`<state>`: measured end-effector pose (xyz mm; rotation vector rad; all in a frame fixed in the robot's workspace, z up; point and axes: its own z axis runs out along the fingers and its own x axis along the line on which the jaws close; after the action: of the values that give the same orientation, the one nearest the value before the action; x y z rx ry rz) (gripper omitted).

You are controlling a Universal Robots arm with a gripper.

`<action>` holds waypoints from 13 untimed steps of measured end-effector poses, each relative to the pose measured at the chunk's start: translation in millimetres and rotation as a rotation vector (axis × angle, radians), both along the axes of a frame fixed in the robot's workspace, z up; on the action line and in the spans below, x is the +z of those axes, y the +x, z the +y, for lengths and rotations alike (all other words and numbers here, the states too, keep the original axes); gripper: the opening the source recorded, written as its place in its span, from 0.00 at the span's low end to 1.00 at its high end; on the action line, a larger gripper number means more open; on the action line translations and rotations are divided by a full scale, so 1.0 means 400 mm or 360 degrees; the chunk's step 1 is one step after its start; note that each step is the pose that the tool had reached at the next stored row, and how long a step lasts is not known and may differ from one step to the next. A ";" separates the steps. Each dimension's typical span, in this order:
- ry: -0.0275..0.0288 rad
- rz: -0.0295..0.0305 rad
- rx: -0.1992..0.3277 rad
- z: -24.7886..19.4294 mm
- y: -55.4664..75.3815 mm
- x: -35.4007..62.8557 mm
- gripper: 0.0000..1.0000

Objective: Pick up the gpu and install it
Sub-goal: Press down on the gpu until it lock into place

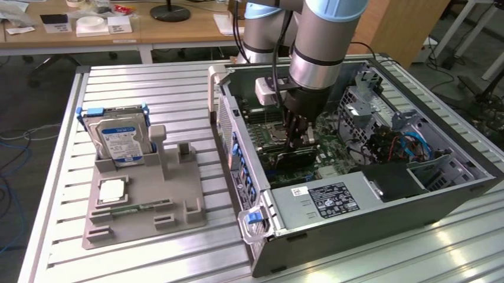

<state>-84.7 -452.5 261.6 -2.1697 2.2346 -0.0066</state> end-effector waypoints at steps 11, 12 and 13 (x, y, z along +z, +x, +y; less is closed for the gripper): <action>0.00001 -0.00001 0.0000 0.000 0.000 0.058 0.11; 0.00000 0.00000 0.0000 0.000 0.000 0.067 0.11; 0.00001 -0.00001 0.0000 0.000 0.000 0.076 0.11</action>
<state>-84.7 -452.5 292.1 -2.1697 2.2345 -0.0066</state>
